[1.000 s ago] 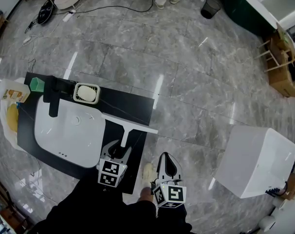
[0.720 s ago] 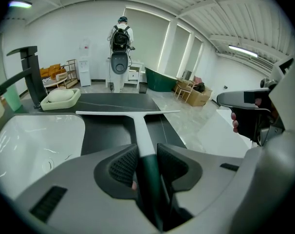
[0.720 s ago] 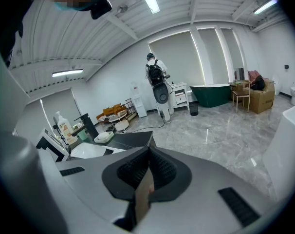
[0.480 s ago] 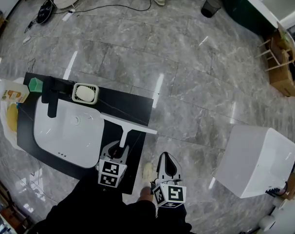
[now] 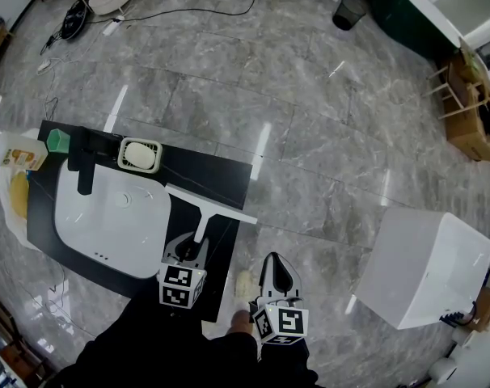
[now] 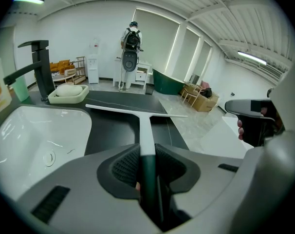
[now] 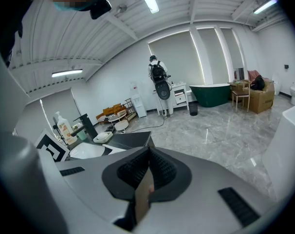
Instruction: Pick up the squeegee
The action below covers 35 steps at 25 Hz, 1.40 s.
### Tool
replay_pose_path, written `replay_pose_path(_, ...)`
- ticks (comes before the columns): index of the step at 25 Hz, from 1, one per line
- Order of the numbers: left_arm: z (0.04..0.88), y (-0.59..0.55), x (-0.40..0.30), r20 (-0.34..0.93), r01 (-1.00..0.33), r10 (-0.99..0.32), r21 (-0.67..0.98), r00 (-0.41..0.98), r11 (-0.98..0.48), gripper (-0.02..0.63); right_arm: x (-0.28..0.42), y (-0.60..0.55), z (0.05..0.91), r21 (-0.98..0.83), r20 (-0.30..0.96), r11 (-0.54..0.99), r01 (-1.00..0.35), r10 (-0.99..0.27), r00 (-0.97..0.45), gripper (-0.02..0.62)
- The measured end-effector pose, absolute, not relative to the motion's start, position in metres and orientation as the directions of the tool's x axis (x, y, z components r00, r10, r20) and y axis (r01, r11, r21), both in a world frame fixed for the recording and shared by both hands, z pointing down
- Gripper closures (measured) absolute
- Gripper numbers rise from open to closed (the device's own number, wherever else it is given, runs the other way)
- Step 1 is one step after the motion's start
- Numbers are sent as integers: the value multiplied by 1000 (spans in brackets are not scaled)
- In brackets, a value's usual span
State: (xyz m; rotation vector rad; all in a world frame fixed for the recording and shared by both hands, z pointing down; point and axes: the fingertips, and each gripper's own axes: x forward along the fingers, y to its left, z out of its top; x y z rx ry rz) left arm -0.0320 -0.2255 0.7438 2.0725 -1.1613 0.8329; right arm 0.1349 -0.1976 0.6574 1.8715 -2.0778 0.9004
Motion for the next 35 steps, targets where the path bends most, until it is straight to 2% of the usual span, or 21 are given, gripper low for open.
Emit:
replay_pose_path(14, 721, -231, -34, 736, -893, -538, 207, 411, -399, 499, 137, -195, 635, -289, 501, 27, -957, -847, -175, 580)
replay_pose_path(35, 600, -219, -44, 587, -915, -710, 160, 390, -370, 500, 132, -169, 541, -234, 358, 123, -964, -911, -203, 580)
